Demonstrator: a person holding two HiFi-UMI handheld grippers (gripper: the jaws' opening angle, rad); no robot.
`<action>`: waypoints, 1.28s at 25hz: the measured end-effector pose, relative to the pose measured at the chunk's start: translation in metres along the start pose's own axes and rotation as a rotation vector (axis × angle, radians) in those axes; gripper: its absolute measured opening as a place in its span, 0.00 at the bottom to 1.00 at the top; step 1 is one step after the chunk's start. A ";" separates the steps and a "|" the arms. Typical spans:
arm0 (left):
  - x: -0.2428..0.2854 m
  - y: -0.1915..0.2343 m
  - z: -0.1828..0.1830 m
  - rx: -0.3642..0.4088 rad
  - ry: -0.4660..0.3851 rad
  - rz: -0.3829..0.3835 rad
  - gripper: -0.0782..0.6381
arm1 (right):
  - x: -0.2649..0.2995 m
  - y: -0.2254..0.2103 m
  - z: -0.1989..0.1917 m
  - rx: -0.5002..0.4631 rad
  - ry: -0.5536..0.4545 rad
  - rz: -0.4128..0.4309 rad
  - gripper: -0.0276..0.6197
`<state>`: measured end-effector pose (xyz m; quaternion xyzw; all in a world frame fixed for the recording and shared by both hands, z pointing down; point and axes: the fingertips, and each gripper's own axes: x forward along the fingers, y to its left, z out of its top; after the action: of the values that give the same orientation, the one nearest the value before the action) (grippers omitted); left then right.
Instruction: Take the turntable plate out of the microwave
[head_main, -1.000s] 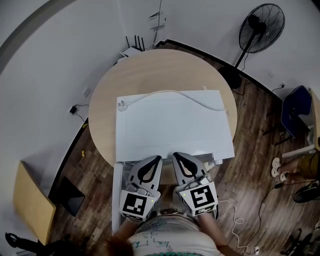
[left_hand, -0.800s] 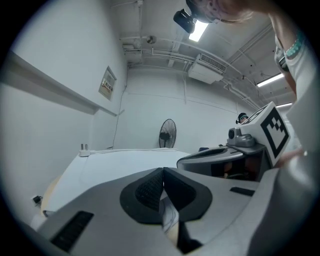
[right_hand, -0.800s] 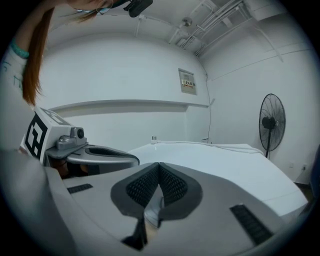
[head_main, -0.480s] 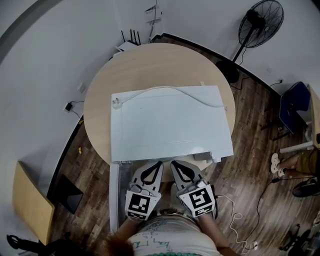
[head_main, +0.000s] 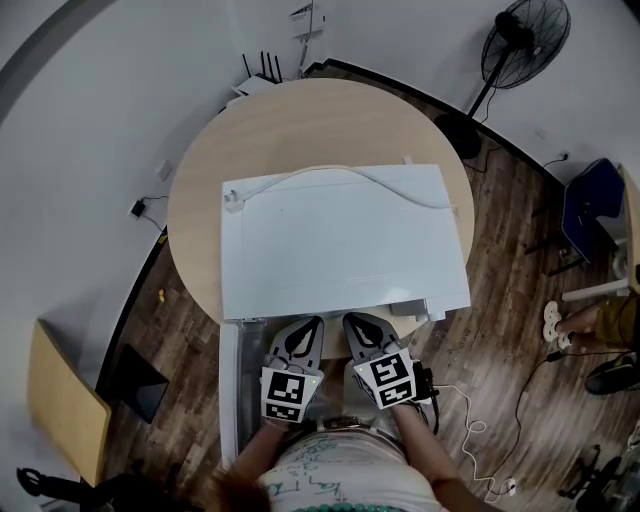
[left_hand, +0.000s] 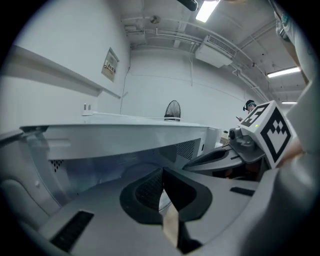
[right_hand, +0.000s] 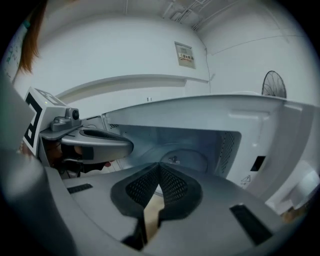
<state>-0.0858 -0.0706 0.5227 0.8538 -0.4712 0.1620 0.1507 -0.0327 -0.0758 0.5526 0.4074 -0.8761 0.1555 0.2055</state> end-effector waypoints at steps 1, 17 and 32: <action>0.003 0.002 -0.005 -0.004 0.011 0.004 0.13 | 0.004 -0.002 -0.005 0.003 0.010 -0.002 0.03; 0.038 0.029 -0.068 -0.013 0.171 0.094 0.13 | 0.049 0.000 -0.049 -0.018 0.139 0.043 0.03; 0.029 0.059 -0.115 -0.620 0.129 0.280 0.27 | 0.044 -0.017 -0.063 0.149 0.160 0.021 0.03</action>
<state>-0.1374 -0.0755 0.6452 0.6824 -0.6001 0.0841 0.4089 -0.0307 -0.0876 0.6306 0.3988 -0.8472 0.2541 0.2423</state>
